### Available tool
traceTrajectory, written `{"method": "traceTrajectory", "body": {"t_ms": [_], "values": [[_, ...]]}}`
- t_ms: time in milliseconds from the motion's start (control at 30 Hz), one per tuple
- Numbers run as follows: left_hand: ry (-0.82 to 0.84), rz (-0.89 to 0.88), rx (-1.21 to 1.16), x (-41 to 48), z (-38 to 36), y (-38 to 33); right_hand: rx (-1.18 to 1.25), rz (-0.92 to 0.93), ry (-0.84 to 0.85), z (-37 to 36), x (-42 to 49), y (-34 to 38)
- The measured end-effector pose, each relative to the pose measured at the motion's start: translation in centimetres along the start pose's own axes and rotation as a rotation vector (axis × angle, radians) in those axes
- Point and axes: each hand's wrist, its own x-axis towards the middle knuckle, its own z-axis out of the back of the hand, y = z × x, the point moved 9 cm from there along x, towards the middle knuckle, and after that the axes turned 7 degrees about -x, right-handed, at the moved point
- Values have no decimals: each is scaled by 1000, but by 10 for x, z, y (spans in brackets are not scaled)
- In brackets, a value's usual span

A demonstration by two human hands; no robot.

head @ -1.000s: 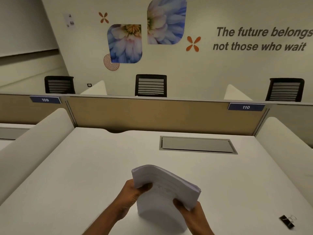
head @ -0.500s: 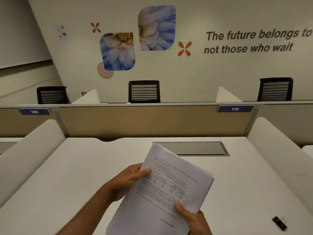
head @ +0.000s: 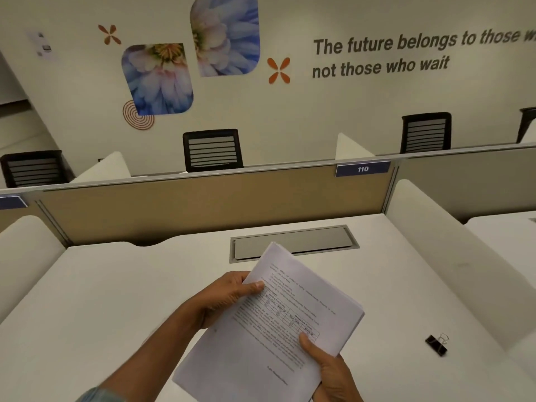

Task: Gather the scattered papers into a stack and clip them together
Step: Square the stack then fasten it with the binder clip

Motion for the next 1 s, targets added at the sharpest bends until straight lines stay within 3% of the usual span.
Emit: {"method": "traceTrajectory", "body": {"t_ms": [267,367,433,533,600,667,767,1000], "values": [[10,9,-18,13,-9,-4,-28,14,-34,14,12,7],[-13,-25,-24,14,-9,-12,-175,81,-70,38,16,27],[-27,-61,-29,13,-8,-20,-348,223,-217,83,23,54],[-73,-96,20,13,-4,-28,-547,462,-615,174,15,103],[-106,-99,33,14,-1,-29,-640,509,-888,230,3,127],[-137,-98,24,14,0,-29,-708,499,-1045,274,0,141],[-171,-99,24,15,0,-27,-863,445,-1036,308,16,153],[-223,-76,46,16,-6,-21,-1019,366,-771,322,62,160]]}}
